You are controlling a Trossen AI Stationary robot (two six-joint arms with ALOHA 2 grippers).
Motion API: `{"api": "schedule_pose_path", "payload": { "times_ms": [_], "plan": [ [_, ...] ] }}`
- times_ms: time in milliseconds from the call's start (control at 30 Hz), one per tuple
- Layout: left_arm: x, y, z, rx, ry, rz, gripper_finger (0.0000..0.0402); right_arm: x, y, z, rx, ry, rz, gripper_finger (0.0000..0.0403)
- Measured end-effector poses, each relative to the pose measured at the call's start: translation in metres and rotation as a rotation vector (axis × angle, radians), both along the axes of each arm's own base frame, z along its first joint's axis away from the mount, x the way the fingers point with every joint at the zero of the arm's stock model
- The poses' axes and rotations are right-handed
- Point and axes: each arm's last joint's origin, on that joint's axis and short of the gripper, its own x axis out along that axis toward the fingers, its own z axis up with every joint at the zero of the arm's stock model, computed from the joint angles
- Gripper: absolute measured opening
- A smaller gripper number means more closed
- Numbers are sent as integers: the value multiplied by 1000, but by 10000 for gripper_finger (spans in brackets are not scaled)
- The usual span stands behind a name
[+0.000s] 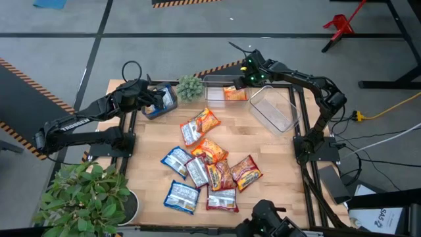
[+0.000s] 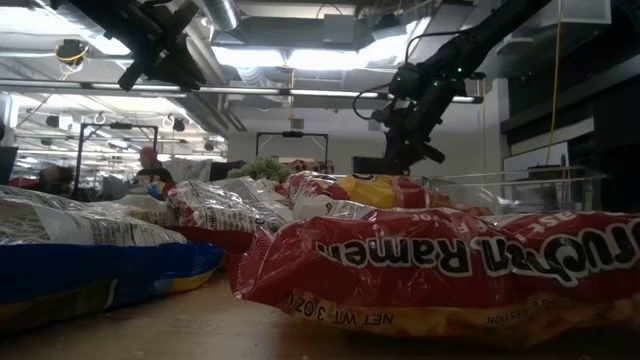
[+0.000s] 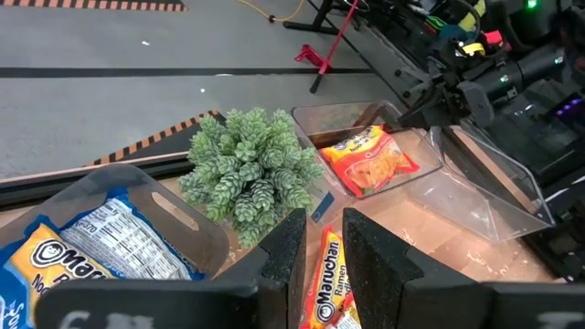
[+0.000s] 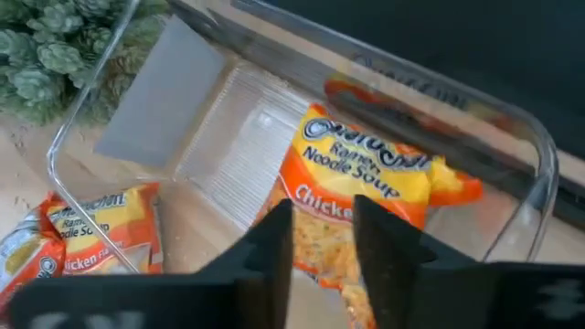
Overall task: Sort Maruchan noodles
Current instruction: Put the orange noodle pack into the left transparent bin
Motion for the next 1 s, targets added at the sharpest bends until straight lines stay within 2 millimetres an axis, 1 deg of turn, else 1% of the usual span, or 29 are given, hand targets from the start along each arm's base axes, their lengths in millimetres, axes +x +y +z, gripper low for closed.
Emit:
{"api": "schedule_pose_path", "payload": {
  "times_ms": [100, 167, 267, 333, 400, 500, 567, 633, 733, 800, 867, 933, 1000],
  "plan": [
    [0, 0, 0, 0, 0, 0, 69, 0, -2, 3, -30, 17, -18, 152],
    [0, 0, 0, 0, 1, 0, 69, 1, -4, 10, -47, 20, -29, 172],
    [0, 0, 0, -1, 1, -2, 69, 8, -4, 28, -19, -90, 76, 184],
    [0, 0, 0, -1, 0, -4, 69, 20, 5, 41, 29, -180, 177, 184],
    [0, 0, 0, -4, -2, -11, 69, 37, 26, 48, 73, -224, 280, 180],
    [1, -1, 0, -17, -8, -44, 69, 66, 68, 46, 47, -203, 449, 176],
    [1, -1, 0, -22, -10, -60, 69, 84, 100, 44, -64, -155, 568, 175],
    [1, -2, 0, -17, -5, -72, 69, 99, 130, 37, -228, -70, 673, 175],
    [2, -2, 0, -15, -1, -86, 69, 117, 168, 28, -441, 26, 837, 175],
    [2, -2, 0, -15, -1, -86, 69, 127, 188, 21, -534, 46, 954, 175],
    [2, -2, 0, -15, -1, -86, 69, 135, 204, 12, -569, 50, 1038, 179],
    [2, -2, 0, -15, -1, -86, 69, 144, 217, 1, -587, 44, 1092, 193],
    [2, -2, 0, -15, 1, -87, 69, 152, 227, -10, -612, 40, 1142, 217]
  ]
}}
